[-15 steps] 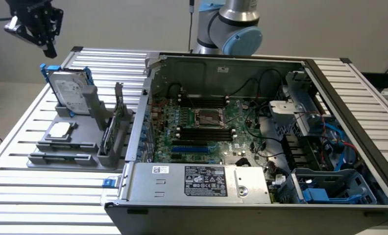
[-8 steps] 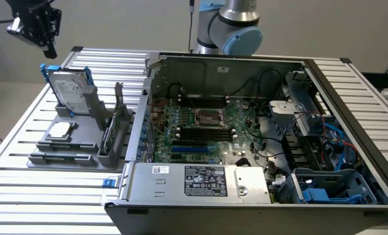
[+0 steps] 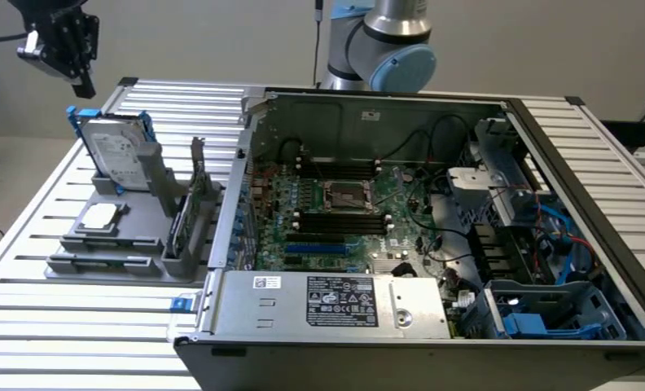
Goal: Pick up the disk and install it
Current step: 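Pick up the disk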
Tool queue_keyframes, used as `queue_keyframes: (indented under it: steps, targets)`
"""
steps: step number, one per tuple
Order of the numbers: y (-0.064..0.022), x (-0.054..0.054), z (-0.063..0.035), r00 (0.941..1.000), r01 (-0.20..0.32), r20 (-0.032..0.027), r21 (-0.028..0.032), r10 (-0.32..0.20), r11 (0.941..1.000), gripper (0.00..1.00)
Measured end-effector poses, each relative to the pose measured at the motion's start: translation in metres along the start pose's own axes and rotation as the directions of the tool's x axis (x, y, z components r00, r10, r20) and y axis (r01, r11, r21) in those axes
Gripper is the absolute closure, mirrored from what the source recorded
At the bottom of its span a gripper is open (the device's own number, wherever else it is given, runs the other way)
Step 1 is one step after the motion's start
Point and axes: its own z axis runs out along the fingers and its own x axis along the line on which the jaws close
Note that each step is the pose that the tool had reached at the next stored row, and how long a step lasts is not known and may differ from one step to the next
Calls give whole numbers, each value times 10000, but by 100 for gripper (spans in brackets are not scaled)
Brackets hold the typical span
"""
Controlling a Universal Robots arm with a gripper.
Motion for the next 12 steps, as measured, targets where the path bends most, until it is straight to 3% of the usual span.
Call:
queue_keyframes:
  steps: [2,12]
  targets:
    - [6,0,6,9999,117,22,4,-117,9999,89]
    - [18,-13,6,9998,177,18,-23,-177,9998,88]
